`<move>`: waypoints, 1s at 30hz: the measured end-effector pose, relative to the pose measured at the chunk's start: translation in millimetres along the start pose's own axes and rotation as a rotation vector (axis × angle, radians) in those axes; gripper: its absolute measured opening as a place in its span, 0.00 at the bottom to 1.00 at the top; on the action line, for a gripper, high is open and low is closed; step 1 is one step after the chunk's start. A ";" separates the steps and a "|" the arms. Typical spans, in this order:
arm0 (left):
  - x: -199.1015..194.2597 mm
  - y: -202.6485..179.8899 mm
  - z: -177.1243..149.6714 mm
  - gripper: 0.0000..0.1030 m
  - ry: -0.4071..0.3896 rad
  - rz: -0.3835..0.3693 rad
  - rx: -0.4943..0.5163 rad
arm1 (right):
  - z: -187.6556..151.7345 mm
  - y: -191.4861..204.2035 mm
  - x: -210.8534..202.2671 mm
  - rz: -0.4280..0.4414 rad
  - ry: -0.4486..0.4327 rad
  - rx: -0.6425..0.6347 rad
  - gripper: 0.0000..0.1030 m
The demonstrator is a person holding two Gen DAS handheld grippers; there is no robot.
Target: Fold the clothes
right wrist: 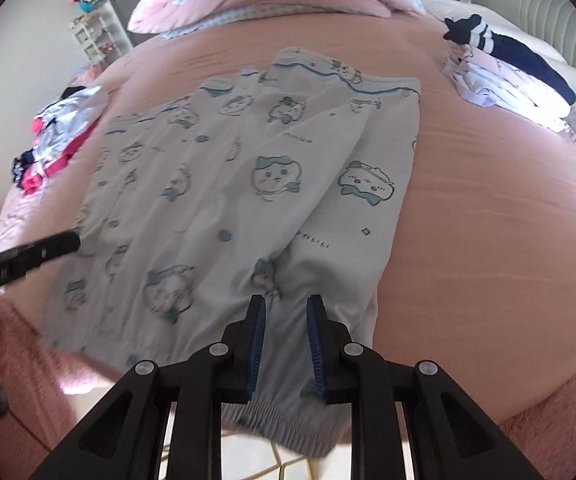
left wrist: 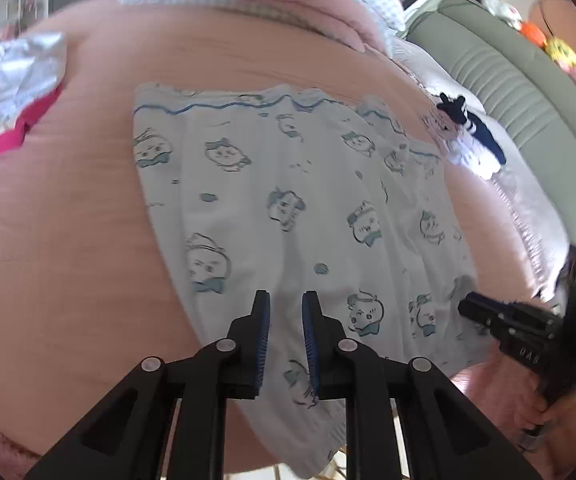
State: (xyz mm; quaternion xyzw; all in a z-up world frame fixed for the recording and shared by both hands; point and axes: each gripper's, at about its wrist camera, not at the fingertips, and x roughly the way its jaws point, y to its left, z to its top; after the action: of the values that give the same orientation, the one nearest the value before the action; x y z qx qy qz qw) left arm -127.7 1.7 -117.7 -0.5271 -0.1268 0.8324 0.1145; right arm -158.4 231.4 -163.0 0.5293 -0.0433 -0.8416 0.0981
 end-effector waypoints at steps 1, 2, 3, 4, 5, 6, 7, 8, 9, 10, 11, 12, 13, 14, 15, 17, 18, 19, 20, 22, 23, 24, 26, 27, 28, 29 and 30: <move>-1.5 6.6 7.6 0.14 0.007 0.006 -0.010 | -0.1 0.4 -4.2 0.013 0.004 -0.006 0.20; -3.0 12.4 15.9 0.14 0.000 0.016 -0.016 | 0.8 1.2 -8.0 0.025 0.007 -0.013 0.20; -4.1 18.7 25.7 0.15 -0.011 0.027 -0.025 | 6.8 3.6 -10.3 0.036 0.004 -0.022 0.20; -4.6 26.6 38.6 0.15 -0.034 0.039 -0.042 | 14.7 5.3 -12.8 0.047 -0.002 -0.033 0.20; -6.9 35.3 46.6 0.16 -0.051 0.042 -0.062 | 23.6 6.6 -15.9 0.057 -0.014 -0.045 0.20; -5.9 47.3 56.6 0.19 -0.067 0.044 -0.096 | 32.9 8.0 -18.3 0.066 -0.026 -0.055 0.20; -2.4 61.2 66.1 0.24 -0.077 0.052 -0.145 | 44.3 9.2 -17.2 0.065 -0.037 -0.061 0.20; 1.6 75.2 75.1 0.25 -0.086 0.059 -0.192 | 56.6 11.1 -15.3 0.061 -0.044 -0.065 0.20; 7.4 89.0 82.6 0.26 -0.088 0.064 -0.232 | 69.4 13.1 -12.9 0.057 -0.052 -0.069 0.20; 13.7 102.4 89.8 0.27 -0.088 0.069 -0.269 | 84.7 15.6 -7.7 0.057 -0.060 -0.078 0.20; 20.7 112.9 95.8 0.27 -0.084 0.067 -0.293 | 99.7 17.9 -2.3 0.056 -0.067 -0.086 0.21; 25.4 118.7 99.4 0.27 -0.080 0.054 -0.306 | 113.4 19.3 3.8 0.049 -0.070 -0.093 0.27; 31.0 124.5 103.5 0.27 -0.077 0.029 -0.320 | 127.8 20.6 10.6 0.044 -0.073 -0.099 0.30; 36.5 130.3 107.5 0.27 -0.074 0.005 -0.334 | 145.0 20.5 19.4 0.047 -0.072 -0.105 0.34; 41.7 135.0 111.4 0.27 -0.072 -0.016 -0.344 | 159.0 17.9 25.6 0.056 -0.070 -0.108 0.34; 50.4 137.0 117.5 0.28 -0.073 -0.037 -0.345 | 192.8 17.8 47.6 0.068 -0.061 -0.103 0.34; 54.7 138.0 120.5 0.32 -0.073 -0.048 -0.345 | 205.5 17.1 59.1 0.066 -0.048 -0.100 0.34; 59.3 139.0 123.5 0.34 -0.073 -0.058 -0.346 | 218.1 16.5 70.7 0.063 -0.036 -0.096 0.34; 63.2 139.6 125.7 0.36 -0.074 -0.067 -0.348 | 230.8 15.8 82.2 0.060 -0.023 -0.093 0.34; 62.9 140.3 127.9 0.40 -0.100 -0.099 -0.351 | 255.0 14.4 105.8 0.055 0.005 -0.086 0.34; 62.3 141.0 128.7 0.41 -0.111 -0.116 -0.353 | 261.3 13.3 119.8 0.049 0.039 -0.081 0.34; 61.4 142.4 129.0 0.43 -0.117 -0.133 -0.356 | 266.8 12.4 133.0 0.044 0.070 -0.078 0.34; 64.6 142.3 129.8 0.43 -0.123 -0.144 -0.355 | 268.5 13.2 152.9 0.052 0.127 -0.092 0.35; 65.3 141.0 129.1 0.43 -0.130 -0.143 -0.348 | 265.7 15.2 160.3 0.074 0.157 -0.105 0.38; 67.1 138.1 129.7 0.42 -0.138 -0.137 -0.332 | 262.7 17.8 166.2 0.093 0.178 -0.122 0.43; 68.9 134.6 130.7 0.42 -0.145 -0.123 -0.314 | 258.7 23.4 165.2 0.094 0.160 -0.156 0.51; 70.1 131.6 131.2 0.36 -0.145 -0.104 -0.297 | 254.7 29.1 164.1 0.094 0.142 -0.189 0.51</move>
State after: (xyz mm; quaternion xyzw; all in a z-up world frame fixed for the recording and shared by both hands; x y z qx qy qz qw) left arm -283.5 -111.3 -166.8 -0.4696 -0.2836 0.8332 0.0688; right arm -453.1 160.5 -191.6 0.5735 0.0185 -0.7967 0.1897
